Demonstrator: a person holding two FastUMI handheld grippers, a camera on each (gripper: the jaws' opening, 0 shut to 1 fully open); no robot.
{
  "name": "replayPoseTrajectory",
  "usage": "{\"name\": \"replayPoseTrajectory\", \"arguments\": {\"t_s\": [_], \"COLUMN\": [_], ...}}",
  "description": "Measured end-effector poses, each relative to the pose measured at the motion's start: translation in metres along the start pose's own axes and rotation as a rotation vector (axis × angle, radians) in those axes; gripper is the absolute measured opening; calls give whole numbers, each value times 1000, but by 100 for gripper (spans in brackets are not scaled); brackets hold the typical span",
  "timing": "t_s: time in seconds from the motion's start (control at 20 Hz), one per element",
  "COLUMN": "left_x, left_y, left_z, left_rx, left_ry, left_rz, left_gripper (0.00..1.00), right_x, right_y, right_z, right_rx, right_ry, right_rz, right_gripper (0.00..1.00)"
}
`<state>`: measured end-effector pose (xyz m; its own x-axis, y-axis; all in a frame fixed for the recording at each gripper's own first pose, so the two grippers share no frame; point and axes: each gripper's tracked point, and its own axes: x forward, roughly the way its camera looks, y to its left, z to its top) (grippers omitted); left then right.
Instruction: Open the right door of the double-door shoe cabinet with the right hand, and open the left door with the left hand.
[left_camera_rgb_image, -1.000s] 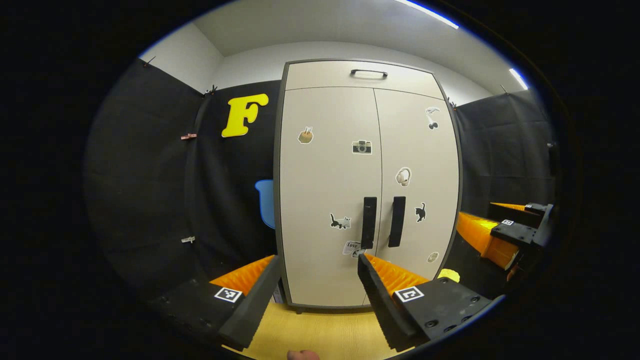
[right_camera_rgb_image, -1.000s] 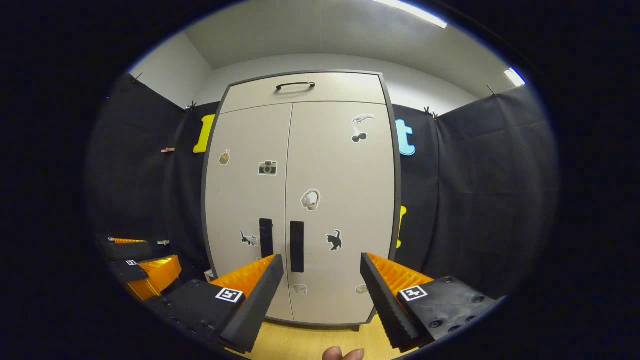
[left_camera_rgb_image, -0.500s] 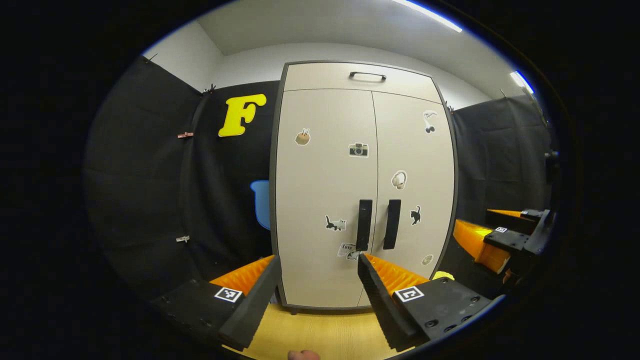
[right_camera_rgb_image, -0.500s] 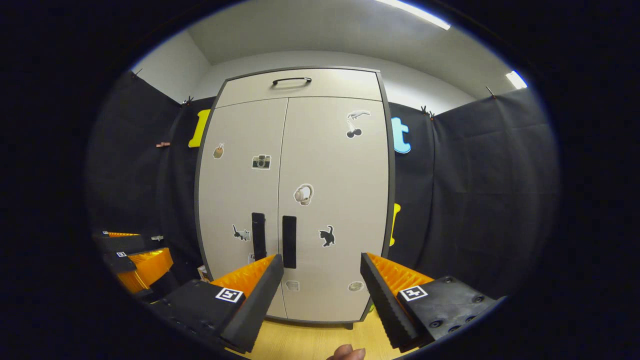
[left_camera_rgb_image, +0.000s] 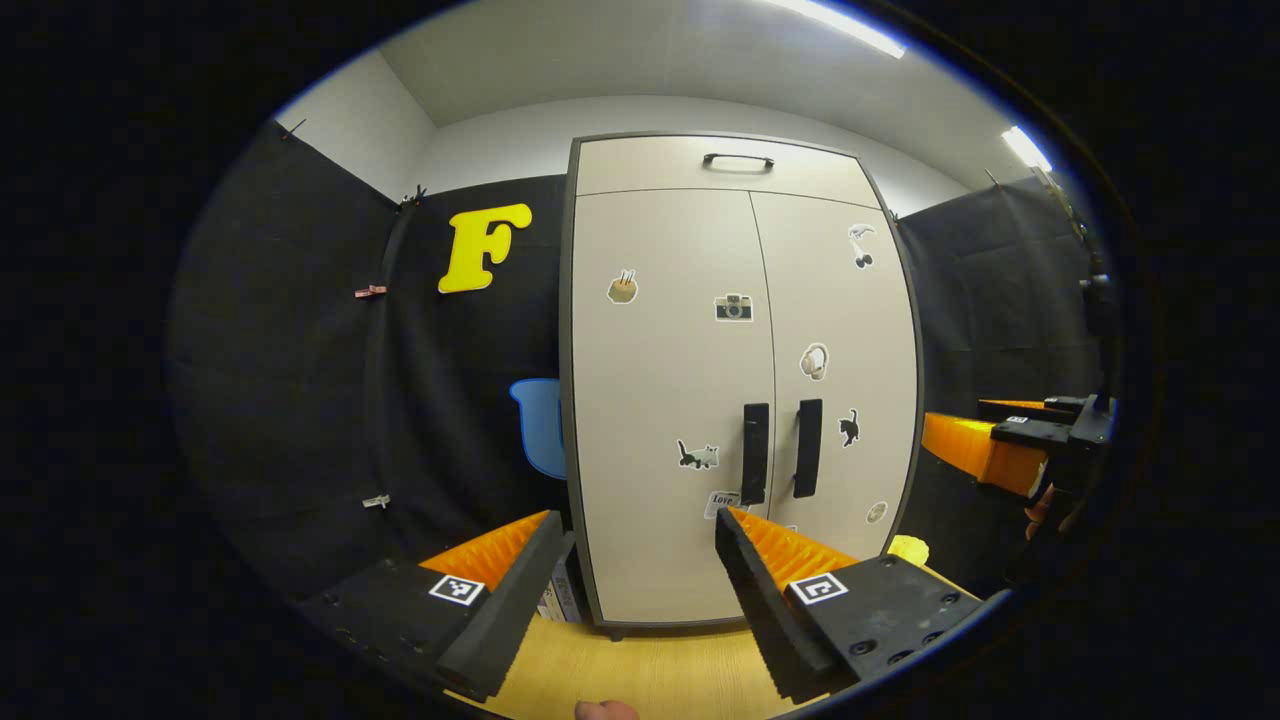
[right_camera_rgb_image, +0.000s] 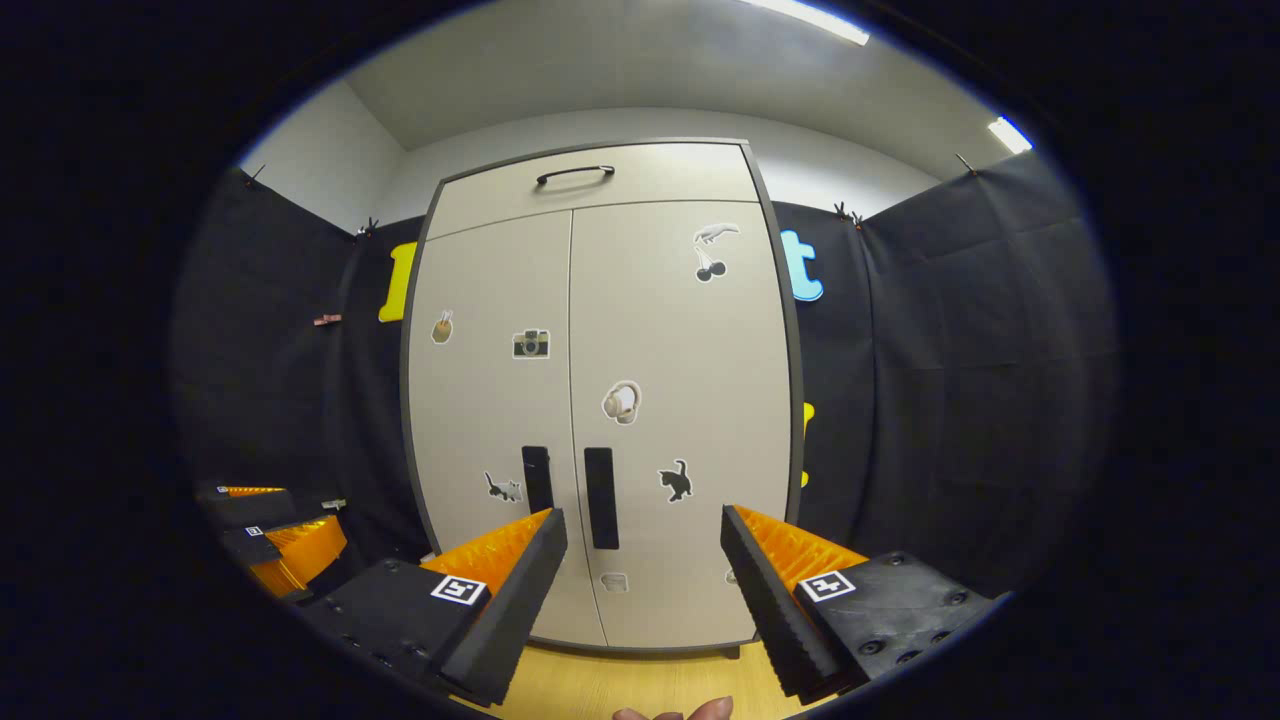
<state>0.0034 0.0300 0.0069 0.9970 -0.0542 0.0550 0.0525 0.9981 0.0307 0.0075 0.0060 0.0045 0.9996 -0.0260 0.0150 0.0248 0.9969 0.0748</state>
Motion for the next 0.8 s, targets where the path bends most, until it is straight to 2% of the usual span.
{"name": "replayPoseTrajectory", "arguments": {"t_s": [0.1, 0.3, 0.55, 0.8], "left_x": [0, -7, -17, -24], "left_y": [0, -14, -16, -14], "left_z": [2, -3, -12, -20], "left_rx": [2, -32, -28, -34], "left_ry": [-2, 10, 29, 42], "left_rz": [-6, -57, -74, -96], "left_gripper": [95, 95, 95, 95], "right_x": [11, 44, 88, 131], "right_y": [4, 14, 28, 34], "right_z": [2, -14, -25, -55], "right_rx": [3, 9, 18, -14], "right_ry": [-20, 20, 14, 48], "right_rz": [10, 13, 11, -19], "right_gripper": [97, 97, 98, 98]}}
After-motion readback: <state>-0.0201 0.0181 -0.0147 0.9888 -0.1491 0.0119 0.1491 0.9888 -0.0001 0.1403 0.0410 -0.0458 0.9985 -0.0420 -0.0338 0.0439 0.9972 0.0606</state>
